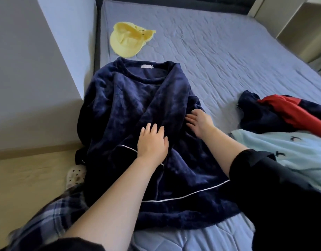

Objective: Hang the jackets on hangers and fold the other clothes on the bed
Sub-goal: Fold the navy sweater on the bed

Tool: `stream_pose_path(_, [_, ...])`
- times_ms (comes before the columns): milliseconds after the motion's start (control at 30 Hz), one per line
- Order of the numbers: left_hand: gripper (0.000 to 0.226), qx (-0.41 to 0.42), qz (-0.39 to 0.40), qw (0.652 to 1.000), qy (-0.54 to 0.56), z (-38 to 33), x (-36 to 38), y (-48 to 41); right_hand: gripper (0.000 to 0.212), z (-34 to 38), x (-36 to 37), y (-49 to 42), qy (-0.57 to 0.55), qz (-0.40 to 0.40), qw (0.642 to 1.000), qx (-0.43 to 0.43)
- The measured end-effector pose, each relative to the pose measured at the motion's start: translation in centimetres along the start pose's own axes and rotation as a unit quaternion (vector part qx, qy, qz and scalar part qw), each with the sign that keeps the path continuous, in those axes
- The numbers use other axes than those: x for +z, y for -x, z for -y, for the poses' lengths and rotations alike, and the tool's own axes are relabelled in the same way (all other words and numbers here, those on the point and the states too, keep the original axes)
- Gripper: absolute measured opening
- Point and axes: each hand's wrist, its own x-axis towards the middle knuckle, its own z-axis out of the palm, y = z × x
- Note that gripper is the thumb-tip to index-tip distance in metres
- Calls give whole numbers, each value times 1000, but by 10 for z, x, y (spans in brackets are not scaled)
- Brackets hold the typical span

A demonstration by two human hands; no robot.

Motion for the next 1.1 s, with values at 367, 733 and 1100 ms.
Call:
stream_pose_path(367, [63, -47, 136, 986, 88, 34, 32, -46, 19, 32, 30, -62, -67, -19, 997, 46])
stream_pose_path(733, [66, -45, 137, 985, 92, 37, 41, -47, 26, 37, -12, -86, -218, -38, 975, 29])
stream_pose_path(1100, [62, -20, 82, 990, 116, 35, 30, -33, 35, -13, 5, -31, -92, -76, 992, 34])
